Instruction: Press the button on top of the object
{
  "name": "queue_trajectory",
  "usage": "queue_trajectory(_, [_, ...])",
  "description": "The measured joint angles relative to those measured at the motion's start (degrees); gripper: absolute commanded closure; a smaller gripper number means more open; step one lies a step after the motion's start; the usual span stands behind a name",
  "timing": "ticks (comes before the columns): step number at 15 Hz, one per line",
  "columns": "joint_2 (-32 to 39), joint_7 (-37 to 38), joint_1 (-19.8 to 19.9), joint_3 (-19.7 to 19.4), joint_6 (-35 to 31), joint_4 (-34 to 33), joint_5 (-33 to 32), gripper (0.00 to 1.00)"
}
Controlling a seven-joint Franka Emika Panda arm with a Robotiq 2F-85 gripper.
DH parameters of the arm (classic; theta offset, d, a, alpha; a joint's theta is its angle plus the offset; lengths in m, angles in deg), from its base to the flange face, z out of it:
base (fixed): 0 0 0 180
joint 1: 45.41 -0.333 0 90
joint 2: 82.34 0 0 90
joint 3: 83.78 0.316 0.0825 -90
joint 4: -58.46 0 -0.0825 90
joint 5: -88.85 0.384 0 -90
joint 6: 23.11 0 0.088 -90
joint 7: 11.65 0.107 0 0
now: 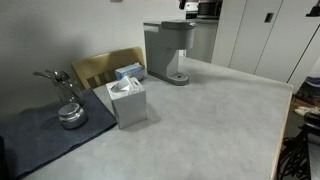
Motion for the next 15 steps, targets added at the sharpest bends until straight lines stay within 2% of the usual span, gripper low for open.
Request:
queue_trajectory(4, [1.3, 0.2, 0.5, -0.3, 1.9, -1.3, 1.0, 1.00])
queue_trajectory(11, [1.3, 2.2, 0.4, -0.4, 10.7, -3.6, 0.9, 1.00])
queue_trajectory(15, [1.5, 2.4, 0.4, -0.4, 11.7, -3.7, 1.0, 1.00])
